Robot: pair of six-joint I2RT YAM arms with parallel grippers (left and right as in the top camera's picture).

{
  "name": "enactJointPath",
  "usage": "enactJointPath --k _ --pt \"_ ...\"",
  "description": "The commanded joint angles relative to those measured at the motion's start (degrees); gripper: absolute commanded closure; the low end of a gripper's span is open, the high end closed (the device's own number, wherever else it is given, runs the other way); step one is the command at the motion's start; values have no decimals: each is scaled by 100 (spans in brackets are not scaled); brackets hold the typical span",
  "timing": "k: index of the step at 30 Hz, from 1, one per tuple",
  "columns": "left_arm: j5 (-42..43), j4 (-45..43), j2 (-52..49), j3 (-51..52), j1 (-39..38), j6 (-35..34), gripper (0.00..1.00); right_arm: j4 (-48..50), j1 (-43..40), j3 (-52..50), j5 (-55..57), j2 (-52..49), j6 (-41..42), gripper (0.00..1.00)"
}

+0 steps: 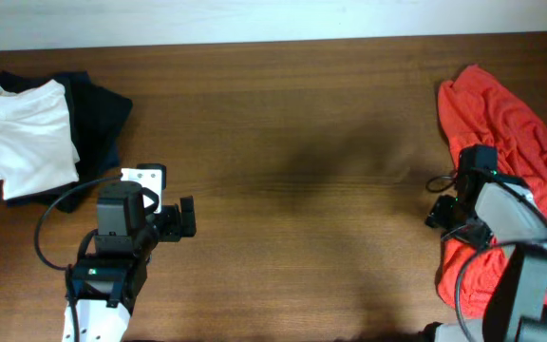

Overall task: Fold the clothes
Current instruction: 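Reach the right gripper to the crumpled orange shirt and grasp it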

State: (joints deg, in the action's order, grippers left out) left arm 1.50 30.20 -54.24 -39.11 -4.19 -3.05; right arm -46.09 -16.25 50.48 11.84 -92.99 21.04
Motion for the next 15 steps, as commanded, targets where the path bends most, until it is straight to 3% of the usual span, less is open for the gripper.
enactJointPath --k 1,3,5,6,10,13,15 --pt "63 -7 -7 -120 -31 22 1 92 -286 52 238 -308 111 36" --pt "63 -9 -7 -120 -31 24 1 85 -387 52 236 -363 107 50" --pt "63 -11 -7 -120 -31 24 1 44 -402 44 -122 -361 31 84" --pt "63 -11 -7 -120 -31 24 1 48 -402 44 -750 -361 -299 92" --pt "63 -15 -7 -120 -31 24 1 -66 -109 44 -5268 -361 -3311 92" --pt "63 -15 -7 -120 -31 24 1 140 929 44 -5864 -361 -3198 92" --pt "63 -15 -7 -120 -31 24 1 774 1843 44 -5860 -361 -2446 92"
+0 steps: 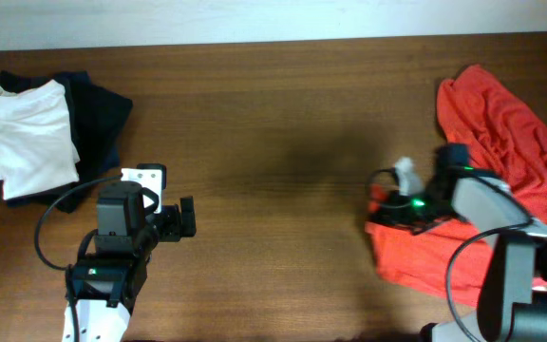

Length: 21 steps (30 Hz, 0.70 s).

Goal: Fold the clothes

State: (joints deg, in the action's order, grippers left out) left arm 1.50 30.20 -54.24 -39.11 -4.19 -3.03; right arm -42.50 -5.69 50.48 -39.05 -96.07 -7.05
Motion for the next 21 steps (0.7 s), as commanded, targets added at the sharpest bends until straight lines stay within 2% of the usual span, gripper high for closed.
enactJointPath --k 1,3,5,6,7,9,10,16,18,21 --pt "63 -17 -7 -120 -31 22 1 931 1290 44 -772 -52 874 92" --pt "63 -20 -7 -120 -31 22 1 2120 2162 46 -752 -52 1779 92" --pt "63 -48 -7 -120 -31 22 1 3473 3027 94 -249 -52 2614 92" --pt "63 -105 -7 -120 -31 22 1 4011 3388 160 -31 -52 2752 92" --pt "63 -162 -7 -120 -31 20 1 4371 3709 289 284 -52 2745 77" --pt "66 -236 -7 -120 -31 20 1 4122 3801 487 813 -50 2684 14" --pt "66 -282 -7 -120 -33 20 1 3770 3700 570 1058 -44 2684 1" --pt "162 -531 -9 -120 -33 17 1 -37 2216 1438 3397 645 2398 1" --pt "758 -629 -111 -120 -33 -44 1 -752 1617 1637 3587 970 2341 1" --pt "2157 -614 -636 -118 -33 -50 1 -1373 868 1639 3523 1215 2339 1"
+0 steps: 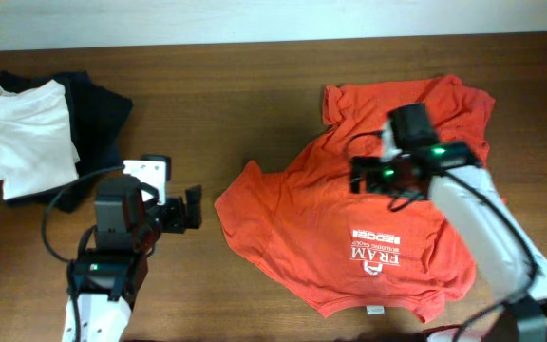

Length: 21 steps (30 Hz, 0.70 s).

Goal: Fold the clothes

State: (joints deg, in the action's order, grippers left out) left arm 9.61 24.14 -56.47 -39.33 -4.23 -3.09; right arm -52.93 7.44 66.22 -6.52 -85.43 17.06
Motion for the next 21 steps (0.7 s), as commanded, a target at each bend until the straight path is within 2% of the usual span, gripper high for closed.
enactJointPath --k 1,5,9,13,15,16,19,21 --pt "1646 4 -656 -96 -28 -170 1 -505 -643 66 271 149 -70 1" --pt "2391 251 -1932 -96 -52 -1432 1 -857 -1215 66 269 149 -70 1" --pt "2428 319 -3077 -96 -527 -2461 1 -933 -1281 66 271 149 -72 1" --pt "2422 -190 -3930 -96 -1307 -2605 3 -949 -1283 66 271 149 -70 1" --pt "2382 -476 -4019 -96 -1510 -2605 43 -951 -1283 66 271 149 -70 1" --pt "2179 -935 -4019 -96 -1554 -2603 99 -951 -1281 66 273 149 -70 1" --pt "1126 -1261 -4017 -317 -1266 -2573 99 -973 -1283 66 297 149 -72 1" --pt "730 -1012 -4017 -1095 -538 -1982 99 -1014 -1283 66 581 149 -70 1"
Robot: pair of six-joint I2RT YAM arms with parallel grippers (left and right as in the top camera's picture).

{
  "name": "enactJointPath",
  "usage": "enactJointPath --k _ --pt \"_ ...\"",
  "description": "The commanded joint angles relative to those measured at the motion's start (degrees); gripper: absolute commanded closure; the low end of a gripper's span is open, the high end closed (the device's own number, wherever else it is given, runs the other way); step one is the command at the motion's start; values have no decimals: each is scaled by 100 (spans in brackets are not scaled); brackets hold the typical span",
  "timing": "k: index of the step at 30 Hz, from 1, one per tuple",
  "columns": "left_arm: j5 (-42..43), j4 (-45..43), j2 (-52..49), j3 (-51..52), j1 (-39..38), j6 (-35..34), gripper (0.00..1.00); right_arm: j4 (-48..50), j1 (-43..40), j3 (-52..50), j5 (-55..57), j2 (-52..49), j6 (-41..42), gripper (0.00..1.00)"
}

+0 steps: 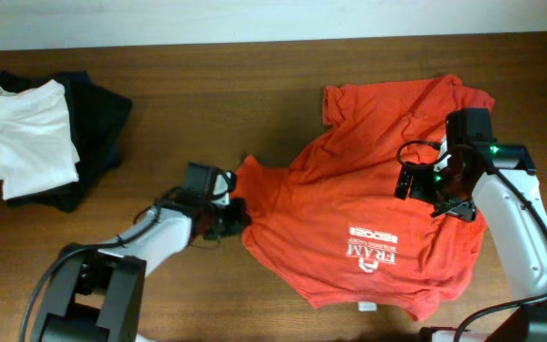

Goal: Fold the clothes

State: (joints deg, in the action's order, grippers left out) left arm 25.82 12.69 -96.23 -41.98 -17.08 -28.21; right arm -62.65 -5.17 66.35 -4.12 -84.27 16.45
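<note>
An orange T-shirt [349, 204] with a white print lies spread and wrinkled on the middle and right of the brown table [254, 104]. My left gripper [233, 217] is stretched out low to the shirt's left sleeve edge and touches the cloth; whether its fingers have closed on it is hidden. Over the shirt's right half my right gripper [411, 182] points left, its fingers apart above the cloth.
At the far left a folded white garment [28, 138] rests on a heap of dark navy clothes [103, 109]. The table's back edge meets a white wall.
My left arm has reached from the table's front left across to the shirt's left sleeve. My right gripper has drawn back to the right over the shirt, whose left edge has shifted slightly right.
The orange shirt first lay bunched at the right edge with my right gripper at it. Then part of it was pulled towards the middle. After that it lay spread across the centre under my right gripper. Now my left gripper meets its left sleeve.
</note>
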Motion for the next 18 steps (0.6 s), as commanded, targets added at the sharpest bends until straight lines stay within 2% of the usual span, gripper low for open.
enactJointPath --k 1,3,4,5,6,7,8,11,13,16,18 --pt "-1071 310 -42 -1344 1102 691 99 -57 -22 52 422 33 -9 1" --pt "-1307 391 -42 -2588 1749 960 100 -57 -22 52 481 33 -9 1" --pt "-1346 391 -42 -2861 1858 970 100 -57 -22 52 481 33 -9 1" --pt "-1340 396 -42 -3156 1987 968 89 -55 -22 52 481 33 -9 1" --pt "-1309 433 -42 -3331 2074 968 25 -55 -22 52 481 33 -9 1" --pt "-1246 540 -42 -3364 2107 966 1 -57 -22 52 481 33 -9 1" --pt "-1165 957 -48 -3359 2116 968 1 -66 -22 52 481 33 -9 1" --pt "-1156 3088 -254 -3348 1906 966 1 -66 -20 52 481 33 -11 1" --pt "-1075 3982 -424 -3327 1646 966 1 -68 -20 52 481 33 -11 1" --pt "-953 4638 -599 -3080 1102 955 1 -68 -22 52 481 33 -11 1" --pt "-955 4616 -621 -2505 789 518 1 -101 -22 52 483 33 -11 1"
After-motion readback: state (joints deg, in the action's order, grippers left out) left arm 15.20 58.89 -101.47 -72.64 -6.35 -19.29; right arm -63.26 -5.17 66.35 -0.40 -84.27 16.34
